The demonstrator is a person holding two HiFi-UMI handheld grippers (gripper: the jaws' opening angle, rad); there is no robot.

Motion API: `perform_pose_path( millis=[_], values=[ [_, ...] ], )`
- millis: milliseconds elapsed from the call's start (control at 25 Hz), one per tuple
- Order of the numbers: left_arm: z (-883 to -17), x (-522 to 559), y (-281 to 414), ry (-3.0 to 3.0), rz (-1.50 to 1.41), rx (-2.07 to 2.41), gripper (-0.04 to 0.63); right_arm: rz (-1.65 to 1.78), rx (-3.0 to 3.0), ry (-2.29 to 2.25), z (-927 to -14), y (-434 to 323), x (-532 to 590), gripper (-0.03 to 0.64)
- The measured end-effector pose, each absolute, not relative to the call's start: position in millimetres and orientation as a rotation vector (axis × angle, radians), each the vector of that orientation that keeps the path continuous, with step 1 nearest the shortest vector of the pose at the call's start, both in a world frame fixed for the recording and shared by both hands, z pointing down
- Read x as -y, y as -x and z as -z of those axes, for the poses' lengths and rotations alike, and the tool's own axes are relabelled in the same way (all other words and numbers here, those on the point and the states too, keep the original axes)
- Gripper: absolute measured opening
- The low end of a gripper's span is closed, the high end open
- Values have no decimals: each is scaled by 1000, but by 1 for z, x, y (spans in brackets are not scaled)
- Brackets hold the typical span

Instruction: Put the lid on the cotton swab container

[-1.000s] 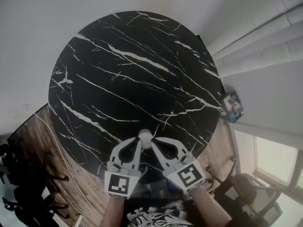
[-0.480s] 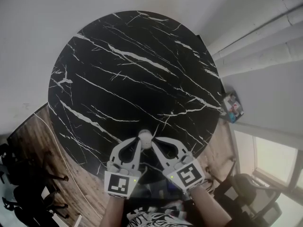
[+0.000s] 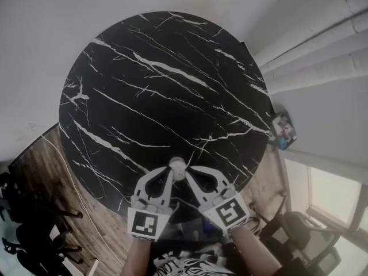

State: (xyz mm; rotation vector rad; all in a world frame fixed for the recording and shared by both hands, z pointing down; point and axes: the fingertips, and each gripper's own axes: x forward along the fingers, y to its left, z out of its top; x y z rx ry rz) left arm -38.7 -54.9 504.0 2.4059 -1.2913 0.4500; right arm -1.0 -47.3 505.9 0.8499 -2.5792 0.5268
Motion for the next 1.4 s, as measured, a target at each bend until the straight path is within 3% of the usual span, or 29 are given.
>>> perform_pose_path(
  millis=[1400],
  values=[
    [-462, 58, 47, -2494, -485, 1347, 12, -290, 2542, -1040, -455, -19, 60, 18]
  ],
)
